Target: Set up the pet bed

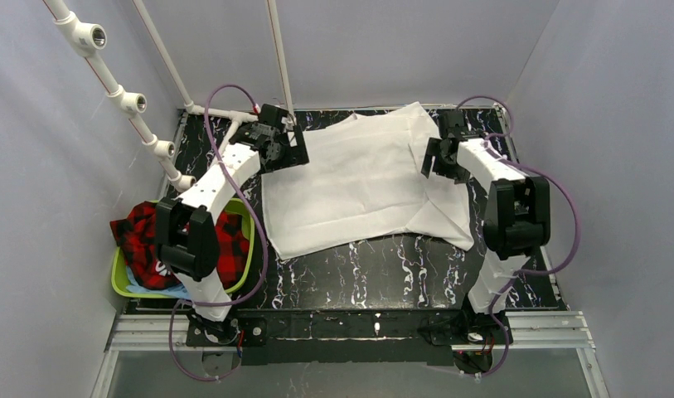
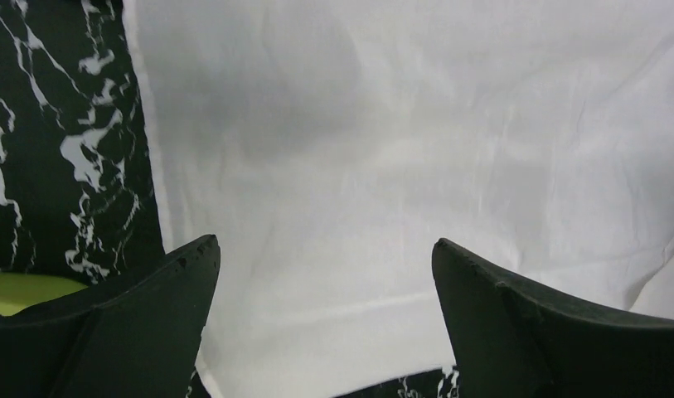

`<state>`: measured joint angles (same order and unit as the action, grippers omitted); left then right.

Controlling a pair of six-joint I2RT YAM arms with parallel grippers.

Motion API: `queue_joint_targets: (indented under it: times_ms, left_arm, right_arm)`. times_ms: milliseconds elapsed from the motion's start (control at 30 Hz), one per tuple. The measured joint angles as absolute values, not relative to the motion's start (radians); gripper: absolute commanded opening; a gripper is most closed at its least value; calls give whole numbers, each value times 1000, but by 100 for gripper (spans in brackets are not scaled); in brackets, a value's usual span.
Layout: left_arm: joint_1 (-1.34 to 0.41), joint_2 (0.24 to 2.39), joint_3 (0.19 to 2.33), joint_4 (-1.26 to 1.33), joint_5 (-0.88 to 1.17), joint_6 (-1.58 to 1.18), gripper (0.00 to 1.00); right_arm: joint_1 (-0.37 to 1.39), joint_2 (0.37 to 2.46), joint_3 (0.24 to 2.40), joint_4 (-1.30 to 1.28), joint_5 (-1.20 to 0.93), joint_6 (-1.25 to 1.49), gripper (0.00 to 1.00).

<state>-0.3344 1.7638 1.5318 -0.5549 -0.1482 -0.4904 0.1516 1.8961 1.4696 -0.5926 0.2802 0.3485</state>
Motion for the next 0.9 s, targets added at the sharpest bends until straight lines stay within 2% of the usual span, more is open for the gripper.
queue_joint_targets:
  times_ms: [233, 400, 633, 800, 900]
  left_arm:
    - [-375, 1686, 1336, -610, -105, -531, 90]
    - [-387, 1685, 1206, -678, -52, -560, 91]
    - [-432, 1557, 1068, -767, -44, -642, 96]
    - [-437, 1468, 985, -756, -6, -685, 93]
    - [-442, 1472, 929, -713, 36, -701, 86]
  right_arm:
    - [153, 1714, 1221, -647, 270, 378, 85]
    - [203, 1710, 1195, -603, 273, 277, 87]
    - [341, 1722, 1193, -546, 435, 212, 81]
    - [319, 1746, 1155, -543, 574, 204, 77]
    - [313, 1747, 1134, -543, 594, 185, 78]
